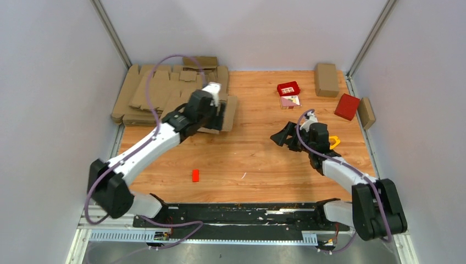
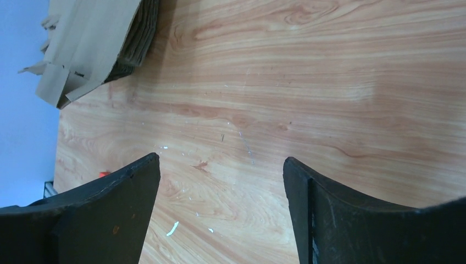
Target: Fold the paper box
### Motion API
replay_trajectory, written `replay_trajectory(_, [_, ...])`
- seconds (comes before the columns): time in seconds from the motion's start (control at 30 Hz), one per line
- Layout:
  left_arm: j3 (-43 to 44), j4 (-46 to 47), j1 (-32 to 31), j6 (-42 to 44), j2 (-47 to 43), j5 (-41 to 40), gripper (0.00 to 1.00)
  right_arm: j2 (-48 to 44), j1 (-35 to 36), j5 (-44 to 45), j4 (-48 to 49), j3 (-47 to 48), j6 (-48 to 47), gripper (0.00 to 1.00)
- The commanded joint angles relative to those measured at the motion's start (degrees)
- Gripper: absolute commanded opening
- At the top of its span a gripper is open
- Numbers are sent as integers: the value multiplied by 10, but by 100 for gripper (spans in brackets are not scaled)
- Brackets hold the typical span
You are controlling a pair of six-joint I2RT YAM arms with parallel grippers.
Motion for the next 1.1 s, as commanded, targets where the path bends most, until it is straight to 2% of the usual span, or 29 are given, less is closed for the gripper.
replay_trajectory(0.0, [-135,107,64,-56,-128,9,76,64,12,-74,82,36,8,82])
replay_trajectory(0.1, [-228,166,101,-93,-183,25,79,112,32,-73,80,66,37,81])
replay_trajectory(0.23, [-364,307,119,-147,-283,26,81,189,61,-70,57,154,117,79])
replay_trajectory(0.33, [-450,384,120,-165,-338,25,90,246,82,-71,87,210,181,79])
replay_trajectory(0.4, [-477,387,120,-164,-371,17,97,284,99,-63,87,251,210,79])
replay_trajectory(0.73, [-573,431,121,-144,-528,-2,100,467,156,-58,74,421,271,71])
replay_trajectory(0.83, [-587,433,121,-142,-552,-7,100,510,162,-80,93,458,283,62])
replay_trajectory(0.9, [-591,433,121,-141,-558,-15,100,529,162,-93,103,480,287,50])
replay_trajectory(0.97, [-594,434,121,-139,-562,-19,99,531,162,-97,82,502,270,34])
replay_trajectory(1.0, [-598,436,121,-138,-562,-25,99,523,162,-104,35,533,235,9])
replay_trajectory(1.03, [-599,435,121,-136,-563,-27,99,514,160,-104,22,535,220,2])
replay_trajectory(1.07, [-599,436,121,-136,-562,-29,99,500,158,-101,10,532,201,0])
